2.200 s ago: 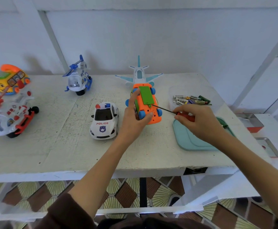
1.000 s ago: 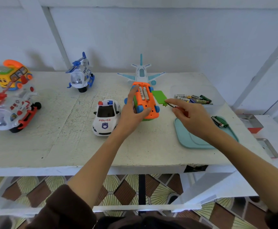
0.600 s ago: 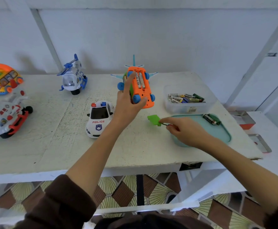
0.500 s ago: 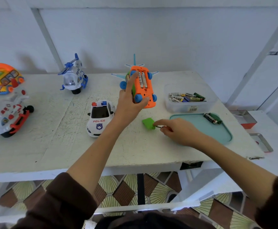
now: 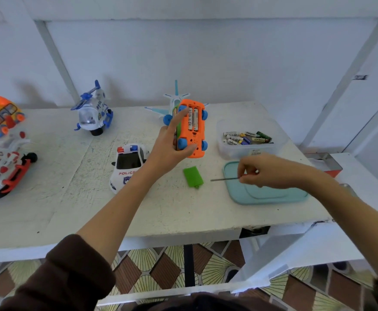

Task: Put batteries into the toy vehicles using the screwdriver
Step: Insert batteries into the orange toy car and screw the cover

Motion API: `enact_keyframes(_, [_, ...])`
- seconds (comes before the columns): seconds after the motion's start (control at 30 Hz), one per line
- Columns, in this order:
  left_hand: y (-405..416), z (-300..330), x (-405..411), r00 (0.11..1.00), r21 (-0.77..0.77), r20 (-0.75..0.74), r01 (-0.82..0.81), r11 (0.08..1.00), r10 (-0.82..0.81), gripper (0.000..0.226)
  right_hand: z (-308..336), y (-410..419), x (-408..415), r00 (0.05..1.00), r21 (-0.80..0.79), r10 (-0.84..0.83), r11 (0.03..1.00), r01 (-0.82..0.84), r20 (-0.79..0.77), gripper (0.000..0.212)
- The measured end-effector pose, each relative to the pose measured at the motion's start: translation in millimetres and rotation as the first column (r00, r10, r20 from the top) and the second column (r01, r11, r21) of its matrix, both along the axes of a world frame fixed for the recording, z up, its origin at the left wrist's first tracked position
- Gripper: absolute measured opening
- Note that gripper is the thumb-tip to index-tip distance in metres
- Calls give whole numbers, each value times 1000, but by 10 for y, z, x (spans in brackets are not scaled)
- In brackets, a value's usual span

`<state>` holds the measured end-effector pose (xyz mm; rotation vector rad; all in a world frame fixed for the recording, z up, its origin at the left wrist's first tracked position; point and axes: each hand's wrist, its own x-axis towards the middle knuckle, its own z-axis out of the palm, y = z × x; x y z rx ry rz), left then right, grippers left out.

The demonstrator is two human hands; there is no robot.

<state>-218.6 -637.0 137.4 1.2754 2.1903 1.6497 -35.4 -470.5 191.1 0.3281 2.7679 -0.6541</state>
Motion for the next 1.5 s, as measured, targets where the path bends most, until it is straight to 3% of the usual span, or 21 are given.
enact_keyframes(0.07, [49, 18, 5, 999, -5, -27, 36, 999, -36, 76, 105, 72, -8, 972, -65, -115, 993, 103, -207, 10])
enact_keyframes(0.17, [128, 35, 30, 996, -23, -50, 68, 997, -70, 78, 204, 151, -76, 801, -99, -245, 969, 228, -546, 4])
enact_keyframes(0.27, [198, 80, 84, 990, -40, -86, 111, 993, -114, 77, 274, 210, -145, 705, -112, -285, 953, 282, -649, 4])
enact_keyframes(0.73, [386, 165, 53, 978, -61, -135, 155, 986, -162, 80, 354, 350, -186, 710, -55, -256, 955, 293, -656, 6])
enact_keyframes(0.97, [554, 397, -111, 941, -189, -267, 162, 969, -209, 81, 479, 535, -256, 786, 217, -154, 913, 345, -599, 15])
enact_keyframes(1.07, [708, 586, -227, 906, -243, -352, 154, 958, -235, 79, 589, 700, -343, 812, 463, -69, 792, 397, -580, 27])
enact_keyframes(1.17, [876, 680, -343, 872, -310, -397, 166, 936, -287, 78, 651, 850, -412, 812, 556, -16, 721, 413, -584, 34])
enact_keyframes(1.5, [1293, 636, -578, 829, -481, -398, 176, 859, -392, 76, 469, 1138, -421, 821, 494, -112, 751, 439, -561, 32])
